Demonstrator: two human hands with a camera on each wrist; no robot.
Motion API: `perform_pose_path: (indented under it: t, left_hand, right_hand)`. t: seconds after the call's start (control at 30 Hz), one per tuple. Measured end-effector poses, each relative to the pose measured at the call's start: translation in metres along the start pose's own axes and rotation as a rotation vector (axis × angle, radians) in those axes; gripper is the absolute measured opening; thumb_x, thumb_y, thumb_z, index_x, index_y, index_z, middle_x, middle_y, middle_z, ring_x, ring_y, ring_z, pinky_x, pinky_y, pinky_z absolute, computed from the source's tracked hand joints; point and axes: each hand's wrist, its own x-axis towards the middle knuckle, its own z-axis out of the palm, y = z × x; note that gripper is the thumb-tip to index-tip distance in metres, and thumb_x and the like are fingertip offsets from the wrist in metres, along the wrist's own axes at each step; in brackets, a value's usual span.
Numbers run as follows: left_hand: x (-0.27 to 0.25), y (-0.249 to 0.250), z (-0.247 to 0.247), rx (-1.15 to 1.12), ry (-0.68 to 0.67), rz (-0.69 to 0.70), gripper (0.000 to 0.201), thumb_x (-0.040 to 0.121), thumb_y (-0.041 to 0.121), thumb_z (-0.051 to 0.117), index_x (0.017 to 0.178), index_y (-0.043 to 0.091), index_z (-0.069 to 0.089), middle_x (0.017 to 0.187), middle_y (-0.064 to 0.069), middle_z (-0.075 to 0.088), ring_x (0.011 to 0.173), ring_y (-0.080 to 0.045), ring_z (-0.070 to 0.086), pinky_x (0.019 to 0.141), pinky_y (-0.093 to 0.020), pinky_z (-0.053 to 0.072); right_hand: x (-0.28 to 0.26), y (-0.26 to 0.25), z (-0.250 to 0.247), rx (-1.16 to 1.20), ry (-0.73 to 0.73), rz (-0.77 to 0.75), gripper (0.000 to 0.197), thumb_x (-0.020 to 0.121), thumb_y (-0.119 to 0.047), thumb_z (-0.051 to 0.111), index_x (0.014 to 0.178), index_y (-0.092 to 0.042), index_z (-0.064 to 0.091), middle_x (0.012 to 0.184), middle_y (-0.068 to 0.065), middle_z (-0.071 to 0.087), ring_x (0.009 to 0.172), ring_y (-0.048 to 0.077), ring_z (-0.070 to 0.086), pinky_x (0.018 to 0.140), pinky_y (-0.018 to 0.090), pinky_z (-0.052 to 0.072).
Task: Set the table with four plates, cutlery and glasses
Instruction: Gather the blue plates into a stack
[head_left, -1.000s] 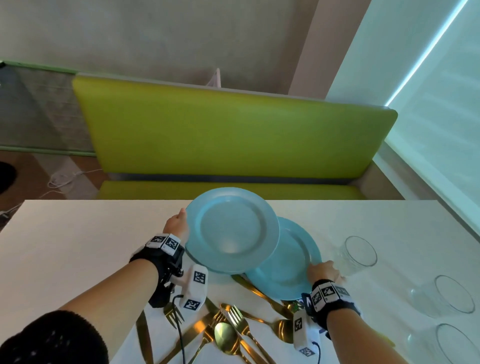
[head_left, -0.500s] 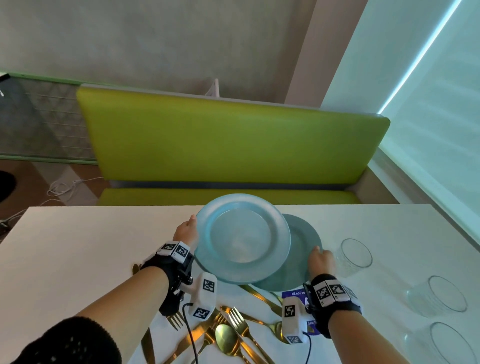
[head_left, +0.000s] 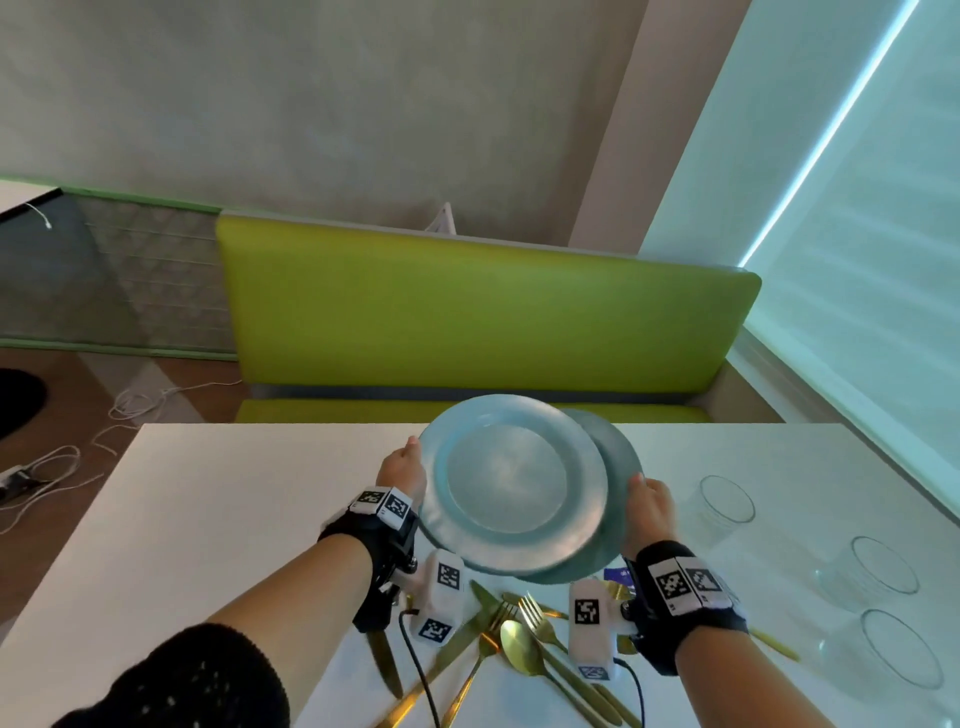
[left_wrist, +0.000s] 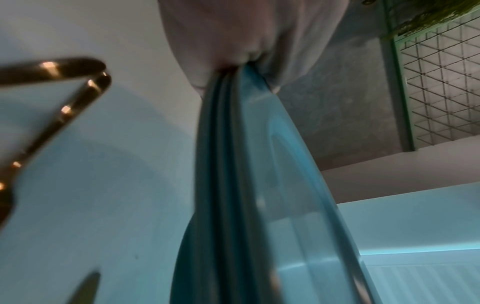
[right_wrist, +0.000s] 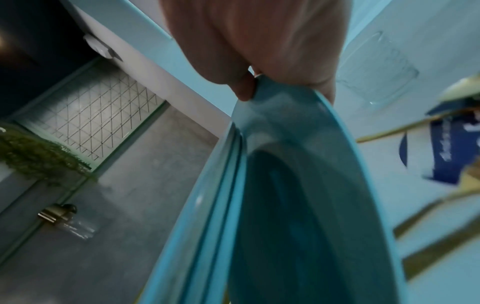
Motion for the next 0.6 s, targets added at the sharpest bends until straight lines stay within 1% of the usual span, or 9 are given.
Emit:
perform_pose_path:
  t: [0.07, 0.13, 0.2, 0.27, 0.3, 0.37, 0.47, 0.53, 0.6]
  left_hand:
    - [-0.002, -0.006, -0.021, 0.032, -0.003, 0.008, 0.054, 0.101, 0.036, 0.027, 0.122, -0.004, 0.057, 0.129, -0.024, 0.057, 0.117, -0.037, 0.055, 0.103, -0.039, 0.043]
    - [-0.003, -0.011, -0.042, 0.074, -0.002, 0.021, 0.054, 0.102, 0.035, 0.026, 0.122, -0.004, 0.057, 0.130, -0.024, 0.056, 0.118, -0.037, 0.054, 0.101, -0.038, 0.043]
    - [-0.003, -0.017, -0.064, 0.102, -0.005, 0.024, 0.055, 0.101, 0.035, 0.026, 0.122, -0.005, 0.057, 0.130, -0.024, 0.056, 0.118, -0.037, 0.054, 0.101, -0.038, 0.043]
    - [-0.002, -0.021, -0.087, 0.129, 0.004, 0.039, 0.055, 0.101, 0.034, 0.026, 0.122, -0.006, 0.057, 0.131, -0.025, 0.055, 0.119, -0.037, 0.053, 0.101, -0.037, 0.042]
    - [0.000, -0.023, -0.099, 0.139, 0.011, 0.046, 0.054, 0.102, 0.033, 0.026, 0.121, -0.007, 0.057, 0.131, -0.025, 0.054, 0.119, -0.037, 0.053, 0.099, -0.036, 0.041]
    - [0.002, -0.028, -0.121, 0.166, 0.023, 0.060, 0.051, 0.102, 0.029, 0.025, 0.121, -0.008, 0.056, 0.132, -0.026, 0.053, 0.121, -0.036, 0.051, 0.097, -0.034, 0.039]
    - [0.007, -0.036, -0.151, 0.236, 0.061, 0.074, 0.048, 0.103, 0.025, 0.024, 0.131, -0.005, 0.049, 0.141, -0.023, 0.046, 0.129, -0.035, 0.044, 0.103, -0.033, 0.033]
    - [0.011, -0.042, -0.169, 0.295, 0.098, 0.071, 0.047, 0.103, 0.025, 0.023, 0.134, -0.001, 0.047, 0.143, -0.021, 0.046, 0.131, -0.035, 0.043, 0.106, -0.034, 0.032]
    - [0.015, -0.050, -0.189, 0.377, 0.115, 0.051, 0.048, 0.103, 0.027, 0.021, 0.136, 0.001, 0.046, 0.142, -0.020, 0.046, 0.131, -0.035, 0.043, 0.107, -0.034, 0.032]
  right_hand:
    - [-0.027, -0.001, 0.011, 0.054, -0.030, 0.041, 0.030, 0.099, -0.017, 0.038, 0.112, 0.006, 0.053, 0.120, 0.028, 0.055, 0.092, 0.024, 0.048, 0.090, 0.041, 0.043]
    - [-0.053, -0.001, 0.025, 0.058, -0.063, 0.041, 0.036, 0.100, -0.012, 0.037, 0.124, 0.012, 0.050, 0.123, 0.029, 0.055, 0.088, 0.022, 0.046, 0.077, 0.033, 0.040]
    - [-0.079, -0.002, 0.039, 0.030, -0.089, 0.040, 0.035, 0.099, -0.007, 0.035, 0.115, 0.018, 0.053, 0.105, 0.028, 0.058, 0.078, 0.024, 0.047, 0.064, 0.031, 0.037]
    - [-0.106, -0.002, 0.055, -0.021, -0.118, 0.049, 0.035, 0.099, -0.009, 0.035, 0.115, 0.017, 0.054, 0.112, 0.030, 0.059, 0.084, 0.028, 0.051, 0.058, 0.030, 0.039]
    - [-0.117, -0.002, 0.064, -0.036, -0.126, 0.063, 0.036, 0.099, -0.012, 0.038, 0.122, 0.013, 0.051, 0.122, 0.030, 0.056, 0.095, 0.030, 0.055, 0.060, 0.027, 0.045]
    - [-0.137, -0.004, 0.076, -0.142, -0.120, 0.098, 0.043, 0.094, -0.020, 0.053, 0.130, 0.001, 0.046, 0.132, 0.017, 0.055, 0.120, 0.030, 0.053, 0.081, 0.019, 0.047]
    - [-0.168, -0.002, 0.100, -0.376, -0.135, 0.061, 0.039, 0.089, -0.019, 0.058, 0.126, -0.010, 0.048, 0.133, 0.008, 0.056, 0.127, 0.024, 0.050, 0.099, 0.024, 0.038]
    - [-0.177, 0.002, 0.118, -0.380, -0.153, 0.058, 0.013, 0.093, -0.016, 0.052, 0.105, -0.018, 0.056, 0.128, 0.010, 0.059, 0.122, 0.024, 0.054, 0.091, 0.023, 0.043]
    - [-0.187, 0.011, 0.137, -0.288, -0.220, 0.048, 0.015, 0.098, -0.014, 0.043, 0.101, -0.014, 0.057, 0.128, 0.019, 0.058, 0.117, 0.029, 0.056, 0.071, 0.016, 0.049]
